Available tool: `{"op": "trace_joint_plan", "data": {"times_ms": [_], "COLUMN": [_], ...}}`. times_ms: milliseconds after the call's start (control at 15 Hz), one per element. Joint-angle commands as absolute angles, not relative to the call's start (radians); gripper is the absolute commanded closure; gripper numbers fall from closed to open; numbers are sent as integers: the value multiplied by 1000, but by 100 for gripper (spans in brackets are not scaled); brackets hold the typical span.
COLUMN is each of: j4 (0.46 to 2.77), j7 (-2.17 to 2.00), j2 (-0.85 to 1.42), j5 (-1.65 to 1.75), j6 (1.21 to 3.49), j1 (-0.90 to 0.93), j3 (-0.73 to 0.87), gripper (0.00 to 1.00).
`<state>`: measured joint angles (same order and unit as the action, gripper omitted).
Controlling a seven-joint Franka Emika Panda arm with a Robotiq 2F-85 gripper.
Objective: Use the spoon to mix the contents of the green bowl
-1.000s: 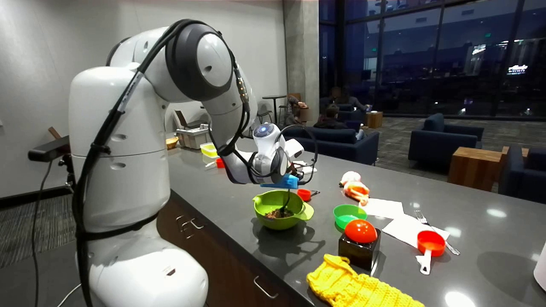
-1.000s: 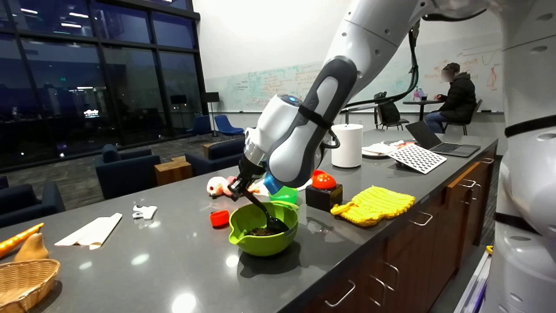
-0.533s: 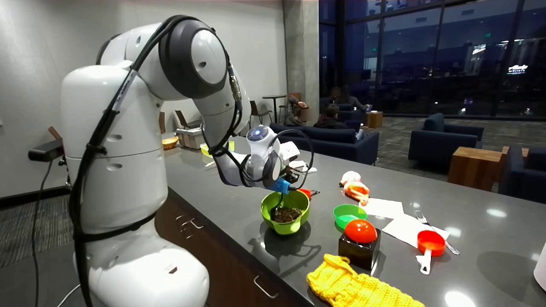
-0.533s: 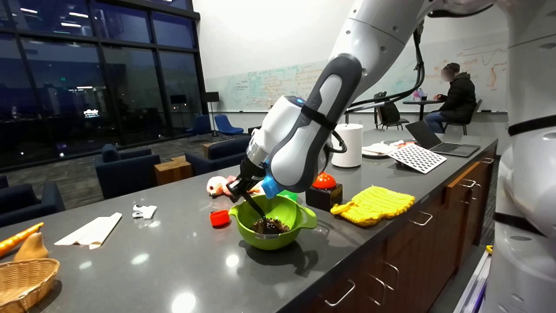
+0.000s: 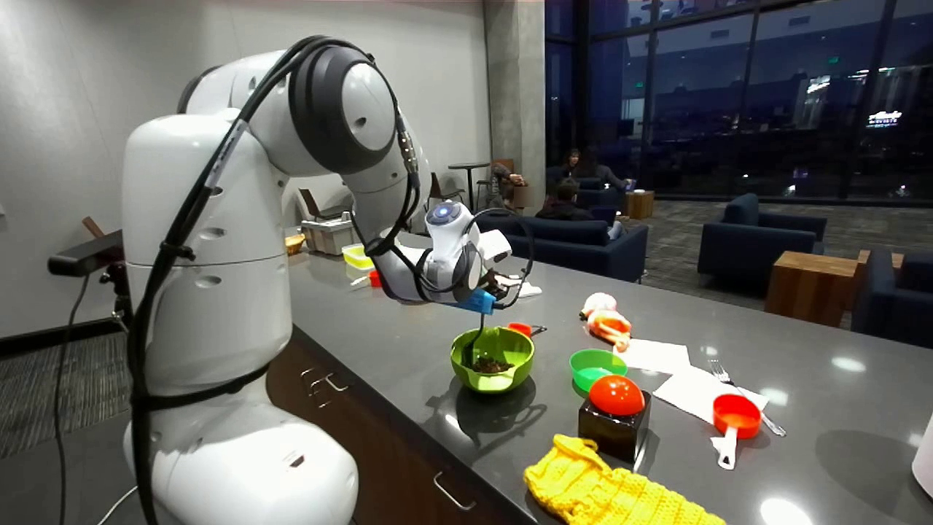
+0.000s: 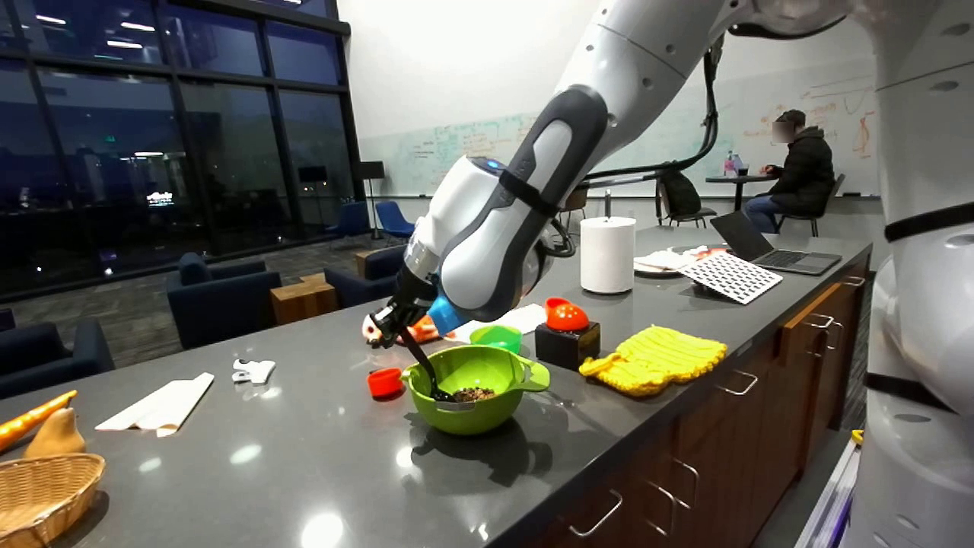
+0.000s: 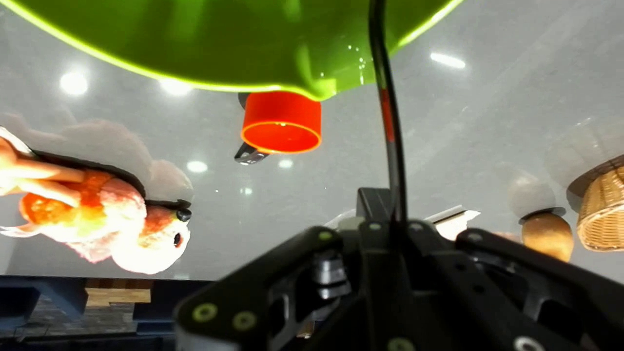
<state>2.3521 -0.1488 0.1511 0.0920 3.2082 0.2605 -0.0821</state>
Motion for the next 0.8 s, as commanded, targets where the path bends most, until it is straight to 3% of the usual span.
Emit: {"op": "trace_joint_plan", "data": {"times_ms": [0, 733], "j4": [2235, 2186], "j7": [-106, 31], "j2": [228, 309], "j5": [48, 46], "j6": [3155, 3151], "j1": [222, -44], "j3": [-136, -319], "gripper": [100, 100]}}
